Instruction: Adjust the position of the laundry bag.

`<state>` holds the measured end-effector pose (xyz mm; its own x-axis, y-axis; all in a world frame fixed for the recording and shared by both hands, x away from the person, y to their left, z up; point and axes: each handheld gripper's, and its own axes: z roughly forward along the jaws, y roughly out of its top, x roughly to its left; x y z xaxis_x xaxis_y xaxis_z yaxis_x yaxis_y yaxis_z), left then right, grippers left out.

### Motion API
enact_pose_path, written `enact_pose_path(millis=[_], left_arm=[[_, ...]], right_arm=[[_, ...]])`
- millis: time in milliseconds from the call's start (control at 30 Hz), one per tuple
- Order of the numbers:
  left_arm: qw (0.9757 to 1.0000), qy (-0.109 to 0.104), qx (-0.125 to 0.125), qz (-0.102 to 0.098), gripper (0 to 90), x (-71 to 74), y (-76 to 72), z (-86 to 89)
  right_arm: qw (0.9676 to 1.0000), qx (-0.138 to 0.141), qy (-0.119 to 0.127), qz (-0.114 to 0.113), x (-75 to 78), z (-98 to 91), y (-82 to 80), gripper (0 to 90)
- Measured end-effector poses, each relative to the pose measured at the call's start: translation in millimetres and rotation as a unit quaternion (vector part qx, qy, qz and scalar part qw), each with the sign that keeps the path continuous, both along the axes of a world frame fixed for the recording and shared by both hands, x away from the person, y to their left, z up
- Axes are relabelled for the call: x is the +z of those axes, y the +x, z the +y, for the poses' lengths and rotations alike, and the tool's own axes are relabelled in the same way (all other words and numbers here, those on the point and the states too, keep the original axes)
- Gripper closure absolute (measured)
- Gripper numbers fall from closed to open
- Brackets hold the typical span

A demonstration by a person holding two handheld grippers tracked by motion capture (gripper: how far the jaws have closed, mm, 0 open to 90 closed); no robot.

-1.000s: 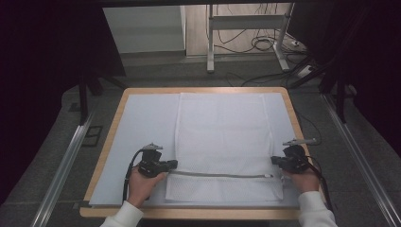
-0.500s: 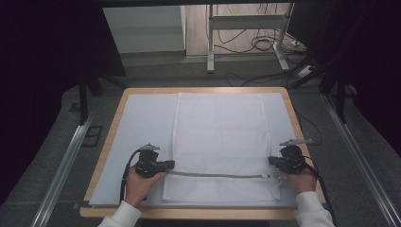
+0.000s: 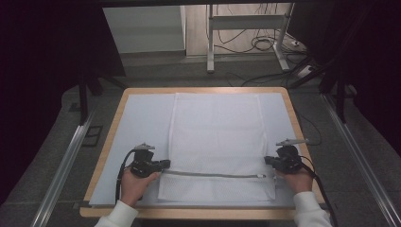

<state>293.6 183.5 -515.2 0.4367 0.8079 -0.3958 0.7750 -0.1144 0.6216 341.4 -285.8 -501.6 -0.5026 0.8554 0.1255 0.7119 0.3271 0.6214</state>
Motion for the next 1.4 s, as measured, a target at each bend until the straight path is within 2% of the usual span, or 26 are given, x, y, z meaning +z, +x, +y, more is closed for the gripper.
enact_pose_path(millis=[200,900,1200,1400], left_arm=[[1.0000,0.006,0.004,-0.002,88.0,0.8,-2.0,6.0],[0.9997,0.004,0.025,0.001,87.8,-0.6,-6.3,28.7],[0.9994,0.010,0.033,0.003,87.7,-4.1,-7.7,36.0],[0.9993,0.011,0.035,0.004,87.6,-5.7,-9.2,38.7]], right_arm=[[1.0000,0.004,0.006,-0.001,-0.7,4.7,-0.2,87.7],[0.9996,0.024,0.000,-0.015,-2.2,29.6,-1.0,87.7],[0.9994,0.032,0.014,-0.010,-3.8,34.2,-1.1,87.7],[0.9989,0.044,0.012,-0.013,-5.7,36.4,-1.7,87.7]])
